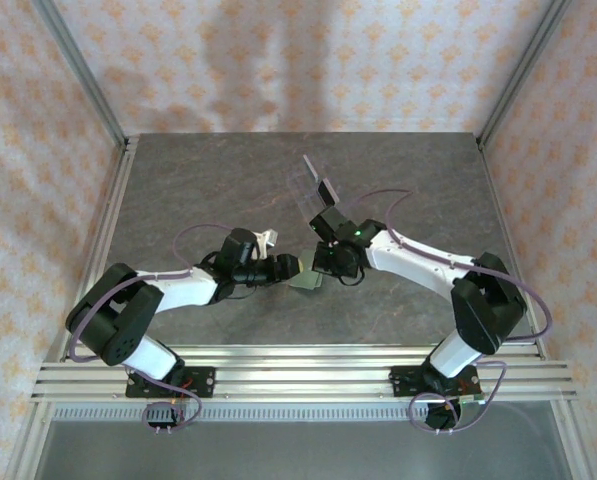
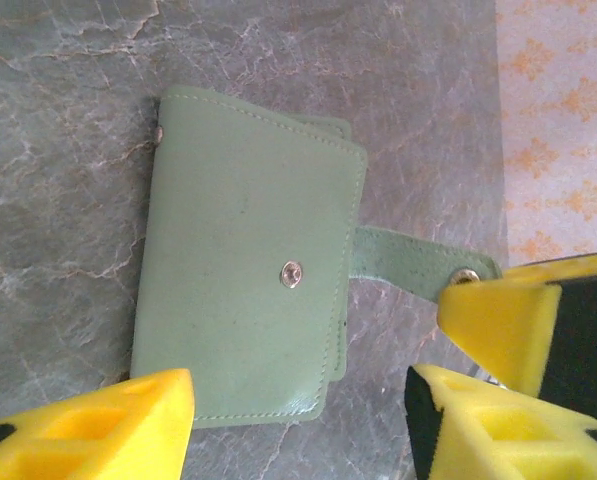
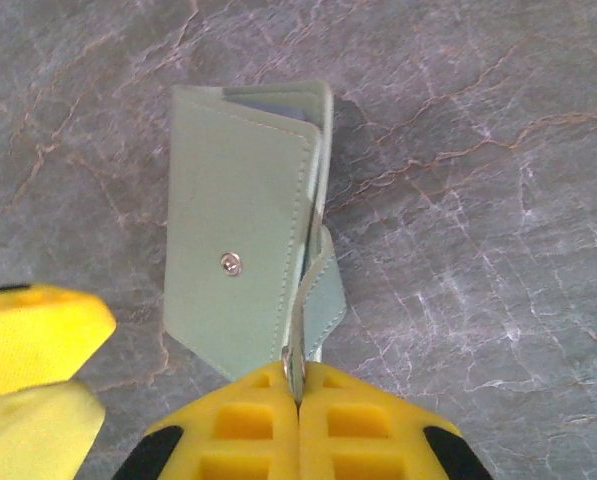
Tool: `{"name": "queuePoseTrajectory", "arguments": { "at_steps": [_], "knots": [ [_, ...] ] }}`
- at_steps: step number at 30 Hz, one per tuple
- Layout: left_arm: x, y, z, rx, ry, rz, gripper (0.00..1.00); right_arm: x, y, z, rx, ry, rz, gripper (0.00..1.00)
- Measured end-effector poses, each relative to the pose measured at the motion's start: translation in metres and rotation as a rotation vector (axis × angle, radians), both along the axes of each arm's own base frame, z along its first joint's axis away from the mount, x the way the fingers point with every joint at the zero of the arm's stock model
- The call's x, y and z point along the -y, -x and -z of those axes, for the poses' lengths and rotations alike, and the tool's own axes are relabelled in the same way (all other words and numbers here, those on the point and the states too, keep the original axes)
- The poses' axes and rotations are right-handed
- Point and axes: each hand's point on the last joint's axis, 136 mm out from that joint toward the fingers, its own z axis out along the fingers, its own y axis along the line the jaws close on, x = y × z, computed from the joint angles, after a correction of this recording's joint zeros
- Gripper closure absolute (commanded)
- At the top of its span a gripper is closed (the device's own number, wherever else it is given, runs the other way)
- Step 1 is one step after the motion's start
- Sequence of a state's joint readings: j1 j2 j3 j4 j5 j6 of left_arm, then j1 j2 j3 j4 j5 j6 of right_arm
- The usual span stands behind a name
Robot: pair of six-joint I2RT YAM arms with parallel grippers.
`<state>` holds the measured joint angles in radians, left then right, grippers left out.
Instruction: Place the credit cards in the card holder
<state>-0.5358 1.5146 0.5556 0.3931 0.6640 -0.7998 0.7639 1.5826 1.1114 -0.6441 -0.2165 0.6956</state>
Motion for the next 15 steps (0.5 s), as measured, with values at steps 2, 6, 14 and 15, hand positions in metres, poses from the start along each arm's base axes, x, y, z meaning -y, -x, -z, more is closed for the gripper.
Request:
{"name": "queuePoseTrajectory", "arguments": {
  "at_steps": [2,6,14,15],
  "knots": [
    [-0.001,-0.001,0.000,0.004,-0.014,0.001,0.37,0.001,0.003,0.000,-0.001,0.009,-0.019,1.00],
    [-0.002,-0.002,0.001,0.006,-0.049,0.010,0.33,0.003,0.006,-0.005,0.004,0.019,-0.048,1.00],
    [-0.005,0.001,0.001,0.017,-0.101,0.044,0.30,-0.011,0.005,-0.031,0.033,-0.062,-0.091,1.00],
    [-0.005,0.001,0.001,0.021,-0.107,0.048,0.30,-0.012,0.005,-0.033,0.034,-0.070,-0.094,1.00]
  ]
}}
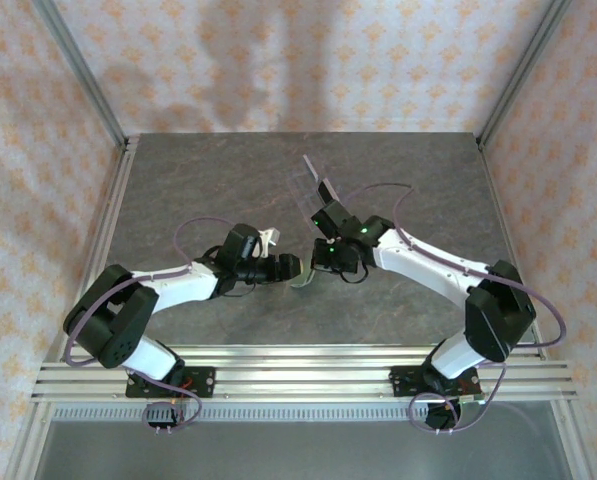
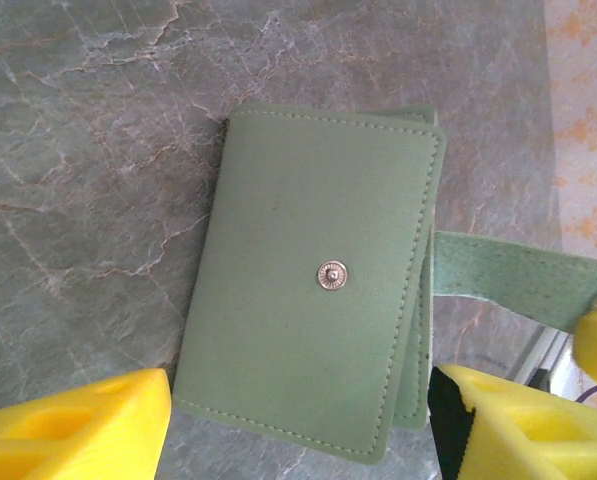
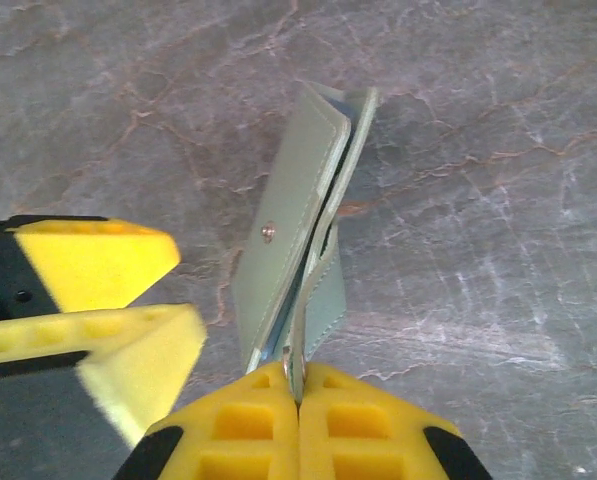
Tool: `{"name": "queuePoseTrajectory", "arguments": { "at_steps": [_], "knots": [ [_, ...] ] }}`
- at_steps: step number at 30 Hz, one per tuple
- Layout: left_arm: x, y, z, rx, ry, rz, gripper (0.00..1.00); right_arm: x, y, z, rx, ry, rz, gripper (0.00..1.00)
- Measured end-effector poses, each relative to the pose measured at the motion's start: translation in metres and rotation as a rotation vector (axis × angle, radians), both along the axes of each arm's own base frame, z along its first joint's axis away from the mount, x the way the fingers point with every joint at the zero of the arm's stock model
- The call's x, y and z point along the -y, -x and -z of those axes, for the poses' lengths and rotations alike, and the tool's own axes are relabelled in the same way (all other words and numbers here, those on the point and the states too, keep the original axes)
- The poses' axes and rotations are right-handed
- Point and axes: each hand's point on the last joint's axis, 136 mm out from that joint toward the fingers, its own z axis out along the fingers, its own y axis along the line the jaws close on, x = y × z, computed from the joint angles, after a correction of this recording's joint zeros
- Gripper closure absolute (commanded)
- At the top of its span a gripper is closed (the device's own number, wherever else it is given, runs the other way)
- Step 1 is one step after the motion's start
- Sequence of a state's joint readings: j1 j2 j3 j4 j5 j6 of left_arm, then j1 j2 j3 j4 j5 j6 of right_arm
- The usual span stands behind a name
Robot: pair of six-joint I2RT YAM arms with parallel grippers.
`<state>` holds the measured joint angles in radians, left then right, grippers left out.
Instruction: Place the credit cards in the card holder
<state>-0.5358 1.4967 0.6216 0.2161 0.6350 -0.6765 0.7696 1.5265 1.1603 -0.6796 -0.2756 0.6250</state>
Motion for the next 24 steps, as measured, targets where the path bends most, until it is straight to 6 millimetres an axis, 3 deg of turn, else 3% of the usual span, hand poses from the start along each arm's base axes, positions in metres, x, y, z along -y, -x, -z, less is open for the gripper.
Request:
{"name": "queuePoseTrajectory", "arguments": {
  "at_steps": [15,17,20,24],
  "knots": [
    [0.007,-0.003,-0.001,0.002,-0.012,0.050,0.34,-0.011,-0.002,-0.007,0.009,-0.054,-0.024,1.00],
    [0.005,-0.003,0.002,0.000,-0.031,0.057,0.41,-0.012,-0.002,-0.007,0.010,-0.055,-0.024,1.00],
    [-0.002,-0.004,0.008,-0.001,-0.080,0.045,0.60,-0.011,-0.003,-0.006,0.012,-0.049,-0.023,1.00],
    [-0.016,-0.005,0.019,-0.015,-0.160,0.021,0.61,-0.003,-0.003,-0.003,0.014,-0.007,-0.015,1.00]
  ]
}}
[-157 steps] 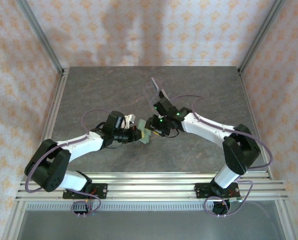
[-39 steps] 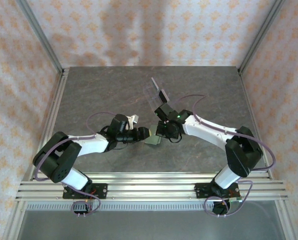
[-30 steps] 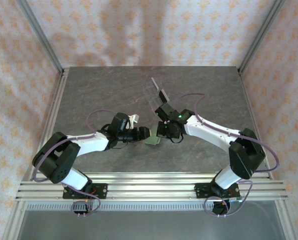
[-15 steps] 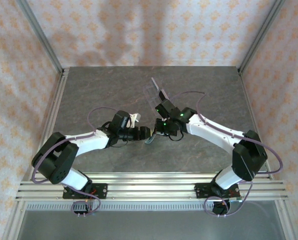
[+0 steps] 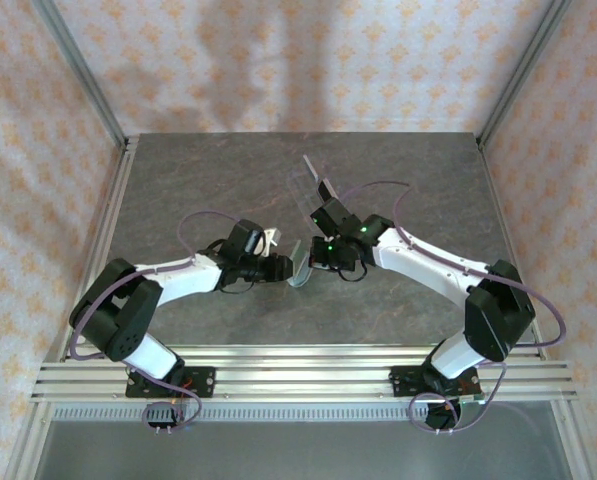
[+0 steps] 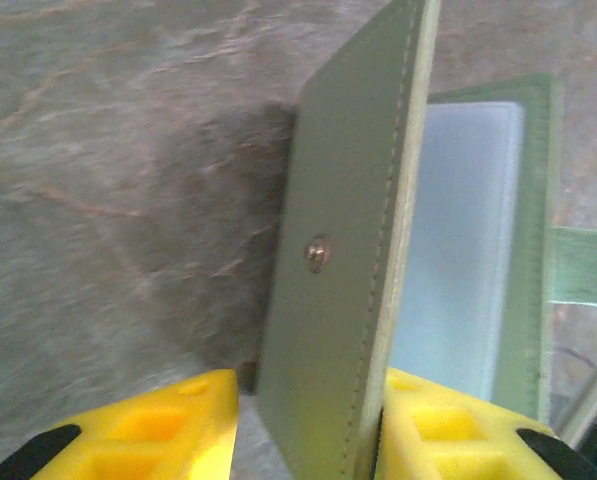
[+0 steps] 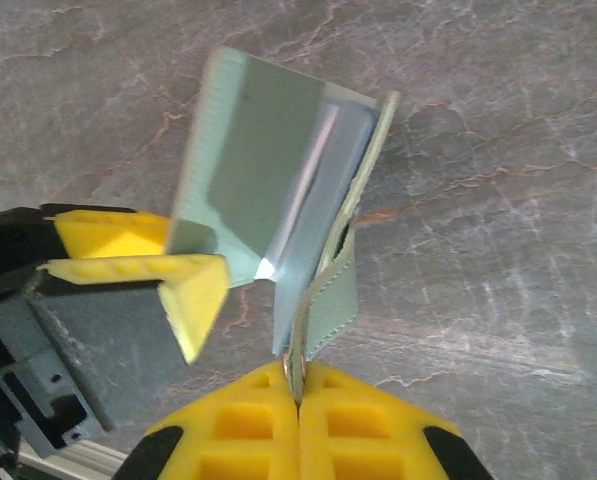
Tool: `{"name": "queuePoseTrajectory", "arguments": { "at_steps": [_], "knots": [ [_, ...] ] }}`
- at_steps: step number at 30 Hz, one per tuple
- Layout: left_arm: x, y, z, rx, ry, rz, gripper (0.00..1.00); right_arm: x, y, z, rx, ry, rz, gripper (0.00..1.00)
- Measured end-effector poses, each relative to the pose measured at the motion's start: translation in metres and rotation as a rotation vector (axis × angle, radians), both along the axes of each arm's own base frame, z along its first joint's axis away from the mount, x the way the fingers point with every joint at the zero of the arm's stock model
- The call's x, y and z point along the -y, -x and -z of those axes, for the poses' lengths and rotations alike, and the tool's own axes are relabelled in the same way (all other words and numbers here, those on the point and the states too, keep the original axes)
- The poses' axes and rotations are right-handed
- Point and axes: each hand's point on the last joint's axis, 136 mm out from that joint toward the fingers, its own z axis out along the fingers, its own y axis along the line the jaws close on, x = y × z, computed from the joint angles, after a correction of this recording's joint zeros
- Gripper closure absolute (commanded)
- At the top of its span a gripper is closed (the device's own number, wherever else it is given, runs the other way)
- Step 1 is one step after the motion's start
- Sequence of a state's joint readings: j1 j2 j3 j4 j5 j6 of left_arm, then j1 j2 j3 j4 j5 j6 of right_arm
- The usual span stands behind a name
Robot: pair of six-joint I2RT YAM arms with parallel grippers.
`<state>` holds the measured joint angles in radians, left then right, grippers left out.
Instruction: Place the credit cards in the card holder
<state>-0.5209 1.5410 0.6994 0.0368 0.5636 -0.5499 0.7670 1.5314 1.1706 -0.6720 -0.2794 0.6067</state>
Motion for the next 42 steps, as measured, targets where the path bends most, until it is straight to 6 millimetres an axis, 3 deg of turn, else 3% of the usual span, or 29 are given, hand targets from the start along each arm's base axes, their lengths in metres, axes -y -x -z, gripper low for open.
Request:
{"name": "queuePoseTrajectory", "arguments": {
  "at_steps": [8,12,17,23,30,37,42],
  "knots": [
    [-0.024,0.001,0.014,-0.042,-0.148,-0.057,0.55,0.026,-0.010,0.019,-0.007,0.120,0.035,1.00],
    [-0.034,0.003,0.020,-0.054,-0.199,-0.074,0.45,0.040,-0.016,0.034,-0.022,0.195,0.050,1.00],
    [-0.043,0.004,0.024,-0.060,-0.246,-0.095,0.44,0.059,-0.022,0.056,-0.050,0.295,0.068,1.00],
    [-0.052,0.005,0.019,-0.047,-0.283,-0.119,0.44,0.066,-0.023,0.068,-0.069,0.348,0.059,0.85],
    [-0.054,0.001,-0.002,0.018,-0.270,-0.123,0.42,0.063,-0.031,0.052,-0.020,0.342,0.035,0.52],
    [-0.053,0.001,-0.004,0.027,-0.267,-0.117,0.40,0.062,-0.041,0.001,0.108,0.261,0.018,0.41],
    [-0.052,0.001,-0.005,0.028,-0.260,-0.114,0.40,0.056,-0.053,-0.020,0.187,0.255,-0.062,0.18]
  ]
}}
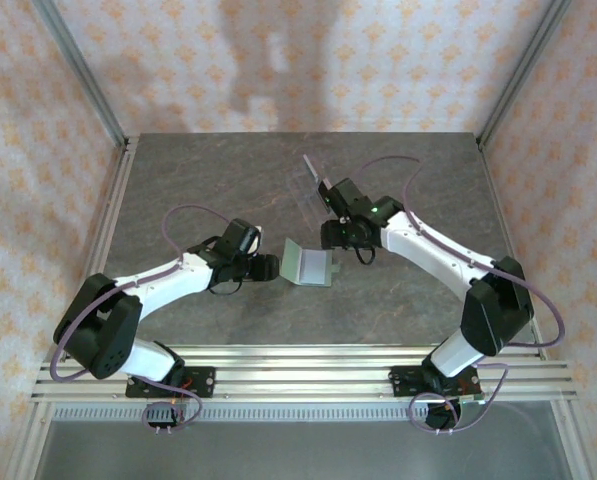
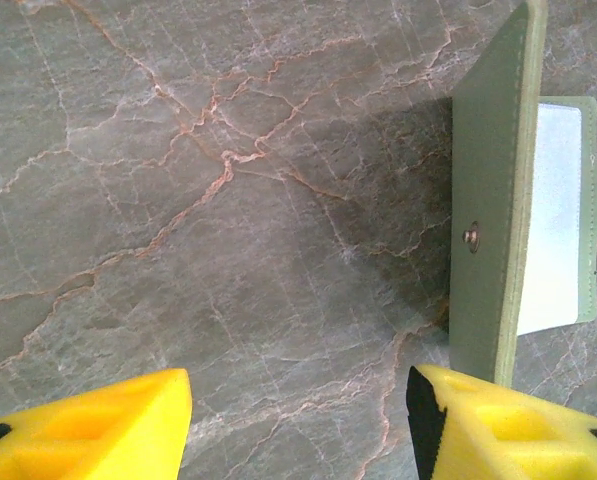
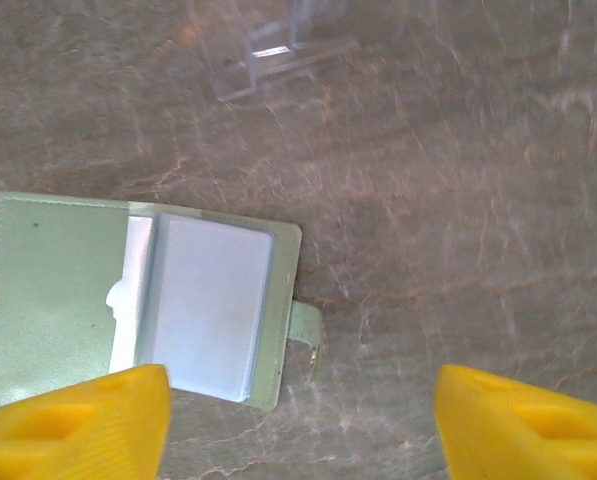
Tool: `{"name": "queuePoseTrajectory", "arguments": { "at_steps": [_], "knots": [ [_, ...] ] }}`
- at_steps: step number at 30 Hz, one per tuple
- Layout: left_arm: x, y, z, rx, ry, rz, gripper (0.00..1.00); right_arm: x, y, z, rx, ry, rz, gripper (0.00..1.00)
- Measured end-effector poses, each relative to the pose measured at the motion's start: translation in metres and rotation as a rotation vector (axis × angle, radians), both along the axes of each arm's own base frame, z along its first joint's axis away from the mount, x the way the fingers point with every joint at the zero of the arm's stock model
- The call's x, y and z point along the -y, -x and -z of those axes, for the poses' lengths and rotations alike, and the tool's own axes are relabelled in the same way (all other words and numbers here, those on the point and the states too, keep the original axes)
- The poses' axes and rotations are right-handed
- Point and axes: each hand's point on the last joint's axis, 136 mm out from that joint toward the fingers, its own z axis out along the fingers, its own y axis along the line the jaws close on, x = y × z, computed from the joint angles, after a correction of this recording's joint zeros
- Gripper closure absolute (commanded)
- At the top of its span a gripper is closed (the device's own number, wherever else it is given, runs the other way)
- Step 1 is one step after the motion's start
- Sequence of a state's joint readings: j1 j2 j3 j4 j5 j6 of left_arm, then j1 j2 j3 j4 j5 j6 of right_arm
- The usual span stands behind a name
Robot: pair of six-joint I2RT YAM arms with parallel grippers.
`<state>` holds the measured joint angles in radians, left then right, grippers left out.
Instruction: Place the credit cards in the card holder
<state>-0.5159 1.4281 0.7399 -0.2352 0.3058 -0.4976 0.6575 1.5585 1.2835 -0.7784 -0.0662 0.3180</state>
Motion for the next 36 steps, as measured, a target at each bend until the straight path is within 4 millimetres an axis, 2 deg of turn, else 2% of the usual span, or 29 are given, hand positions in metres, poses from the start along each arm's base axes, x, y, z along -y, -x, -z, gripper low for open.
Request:
{"name": "queuePoseTrajectory", "arguments": {
  "at_steps": [3,8,12,15,20,23,25,28,33,36],
  "knots": [
    [0.001,-0.001,-0.001,0.006,0.004,-0.001,0.40,-0.001,-0.012,-0.009,0.073,0.037,-0.052,0.01],
    [0.001,-0.003,-0.002,0.010,0.009,-0.004,0.40,-0.006,-0.024,-0.017,0.134,0.088,-0.183,0.00],
    [0.002,-0.004,-0.002,0.014,0.015,-0.009,0.40,-0.007,-0.056,-0.026,0.176,0.156,-0.173,0.00],
    [0.002,-0.004,-0.003,0.011,0.019,-0.017,0.40,0.001,-0.077,-0.028,0.179,0.162,-0.149,0.00],
    [0.002,-0.004,-0.002,0.008,0.020,-0.020,0.40,0.016,-0.106,-0.028,0.211,0.239,-0.111,0.09],
    [0.002,-0.003,0.000,0.005,0.020,-0.023,0.40,0.012,-0.128,-0.026,0.238,0.297,-0.117,0.14],
    [0.001,-0.001,0.001,0.001,0.018,-0.023,0.40,0.008,-0.141,-0.019,0.242,0.332,-0.128,0.21],
    [0.001,-0.001,0.002,0.000,0.018,-0.023,0.40,0.003,-0.159,-0.008,0.240,0.378,-0.142,0.24],
    [0.001,-0.001,0.004,-0.006,0.015,-0.023,0.40,0.001,-0.166,0.012,0.211,0.422,-0.179,0.24],
    [0.001,0.000,0.006,-0.011,0.012,-0.022,0.40,-0.004,-0.170,0.017,0.208,0.434,-0.196,0.24]
  ]
}}
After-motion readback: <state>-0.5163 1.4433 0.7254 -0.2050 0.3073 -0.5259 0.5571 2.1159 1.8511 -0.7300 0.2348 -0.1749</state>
